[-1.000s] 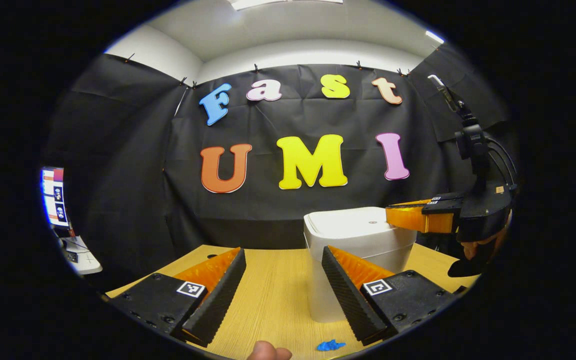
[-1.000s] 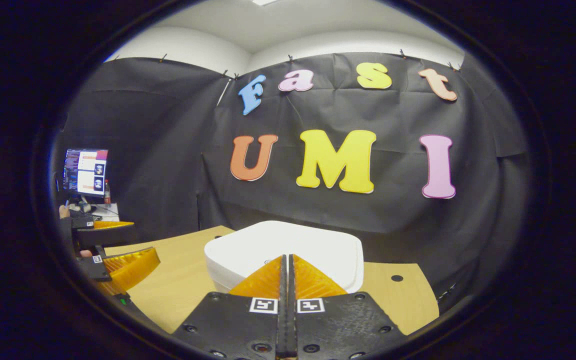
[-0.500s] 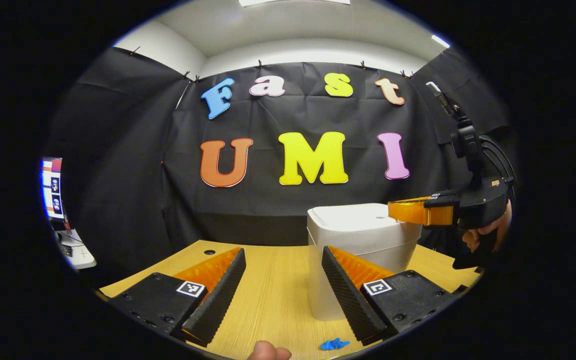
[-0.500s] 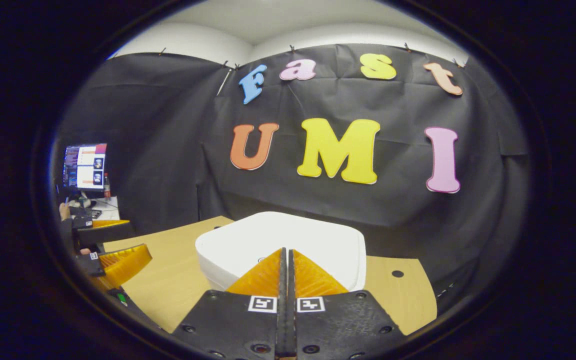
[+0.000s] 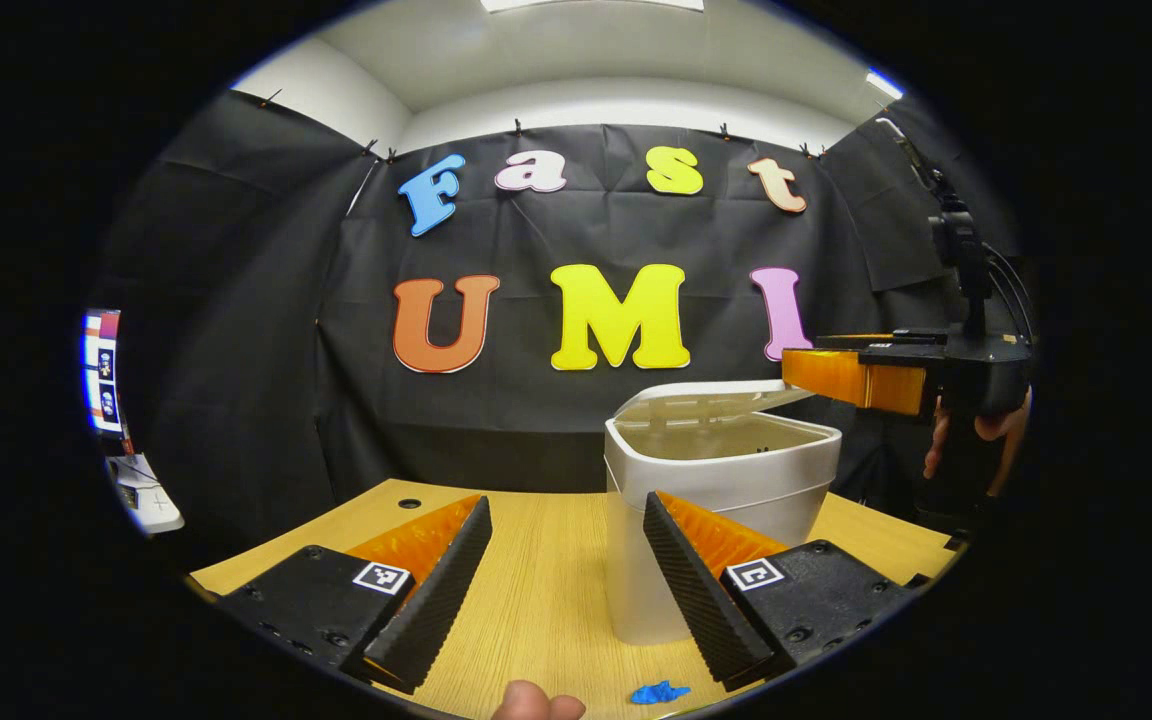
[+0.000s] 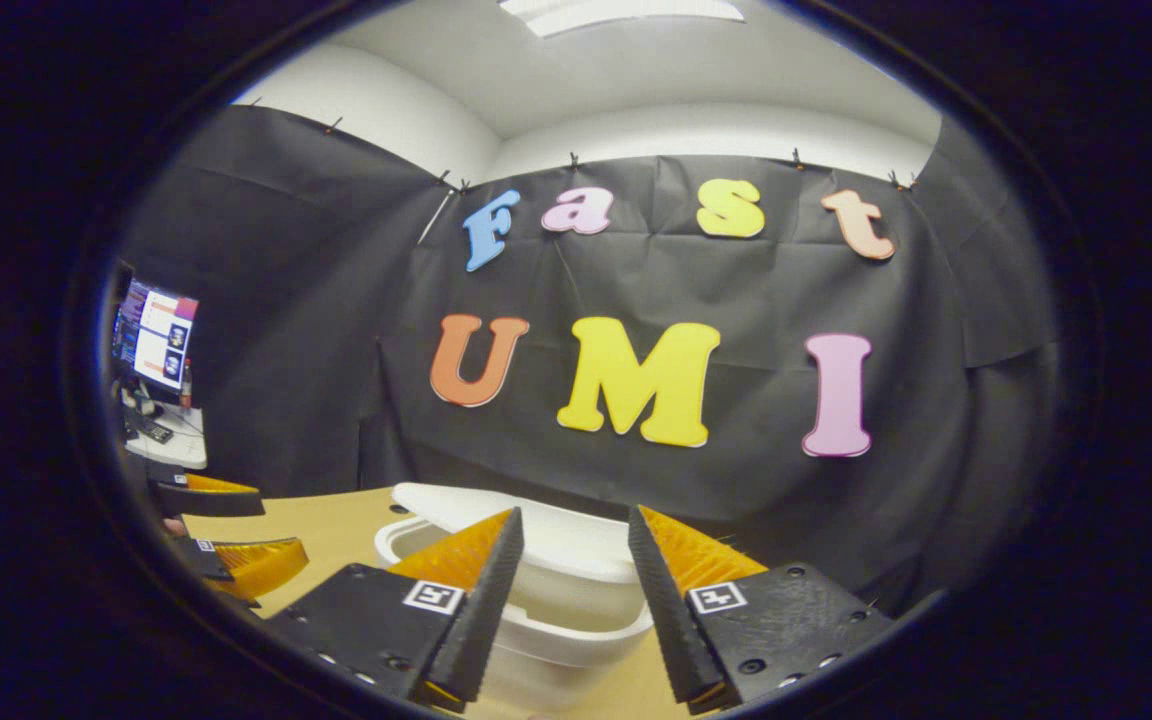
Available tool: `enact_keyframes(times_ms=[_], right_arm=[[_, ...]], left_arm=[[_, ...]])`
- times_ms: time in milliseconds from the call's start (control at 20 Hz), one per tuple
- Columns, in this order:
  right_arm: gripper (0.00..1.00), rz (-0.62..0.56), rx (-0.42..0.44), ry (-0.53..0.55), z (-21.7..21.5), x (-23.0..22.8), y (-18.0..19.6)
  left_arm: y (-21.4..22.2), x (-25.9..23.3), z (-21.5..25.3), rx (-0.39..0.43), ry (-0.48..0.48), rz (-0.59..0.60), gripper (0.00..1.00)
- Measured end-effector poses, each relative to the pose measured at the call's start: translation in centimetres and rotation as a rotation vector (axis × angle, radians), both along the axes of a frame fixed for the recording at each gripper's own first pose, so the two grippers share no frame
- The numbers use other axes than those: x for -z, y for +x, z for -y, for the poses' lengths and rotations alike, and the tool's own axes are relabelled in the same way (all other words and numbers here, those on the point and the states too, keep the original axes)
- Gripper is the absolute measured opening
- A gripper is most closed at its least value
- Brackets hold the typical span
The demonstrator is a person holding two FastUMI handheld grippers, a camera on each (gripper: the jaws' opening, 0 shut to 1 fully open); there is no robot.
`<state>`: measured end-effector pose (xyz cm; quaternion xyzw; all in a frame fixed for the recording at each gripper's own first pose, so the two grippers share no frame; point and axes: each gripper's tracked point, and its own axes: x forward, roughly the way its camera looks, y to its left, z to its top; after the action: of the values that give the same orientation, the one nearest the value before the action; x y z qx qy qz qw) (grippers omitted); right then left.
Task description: Press the lid of the desktop garbage bin to open it, pick up the crumpled paper on the desktop and throw it into the bin, then pick up the pop can on the desktop and drop it into the bin, and finally close the garbage bin lid.
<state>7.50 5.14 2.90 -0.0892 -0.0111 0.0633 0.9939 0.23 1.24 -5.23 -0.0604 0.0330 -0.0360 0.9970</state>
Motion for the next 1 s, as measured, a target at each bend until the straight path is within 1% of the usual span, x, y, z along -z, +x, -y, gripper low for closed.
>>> enact_keyframes(times_ms=[50, 100, 250, 300, 350, 500, 550, 600, 650, 750, 850, 1000], right_arm=[[0.84, 0.005, -0.007, 0.033, -0.1, -0.1, -0.3], [0.94, 0.003, -0.018, 0.053, -0.1, -0.2, -0.6], [0.95, 0.003, -0.001, 0.099, 1.3, -0.2, -1.0], [0.97, 0.002, 0.002, 0.105, 1.4, -0.2, -1.3], [0.95, -0.001, 0.011, 0.116, 1.9, 0.1, -1.7], [0.95, 0.012, 0.055, 0.107, 3.7, 0.8, -4.0], [0.95, 0.022, 0.062, 0.127, 4.1, 1.1, -5.0], [0.97, 0.027, 0.064, 0.142, 4.3, 1.4, -5.6], [0.95, 0.022, 0.068, 0.149, 4.6, 2.2, -6.2], [0.95, 0.001, 0.075, 0.162, 4.9, 4.1, -7.2], [0.95, -0.036, 0.063, 0.157, 4.5, 6.5, -8.0], [0.95, -0.079, 0.059, 0.167, 4.8, 9.6, -9.1]], left_arm=[[0.0, 0.0, 0.2, 0.002, 0.007, 0.0, 0.99], [-0.1, 0.1, 0.2, 0.0, 0.015, 0.002, 0.99], [-0.3, 0.3, 0.7, 0.007, 0.013, -0.005, 0.99], [-0.3, 0.4, 0.9, 0.009, 0.01, -0.008, 0.99], [-0.4, 0.6, 1.1, 0.012, 0.008, -0.014, 0.99], [-1.0, 1.7, 1.6, 0.02, 0.008, -0.038, 0.99], [-1.3, 2.1, 1.7, 0.021, 0.01, -0.049, 0.99], [-1.6, 2.7, 1.8, 0.021, 0.011, -0.059, 0.99], [-1.8, 3.2, 1.9, 0.023, 0.011, -0.073, 0.99], [-2.0, 4.7, 2.7, 0.033, -0.002, -0.106, 0.99], [-2.6, 5.9, 3.6, 0.044, -0.014, -0.136, 0.99], [-4.0, 8.8, 4.8, 0.063, 0.014, -0.199, 0.99]])
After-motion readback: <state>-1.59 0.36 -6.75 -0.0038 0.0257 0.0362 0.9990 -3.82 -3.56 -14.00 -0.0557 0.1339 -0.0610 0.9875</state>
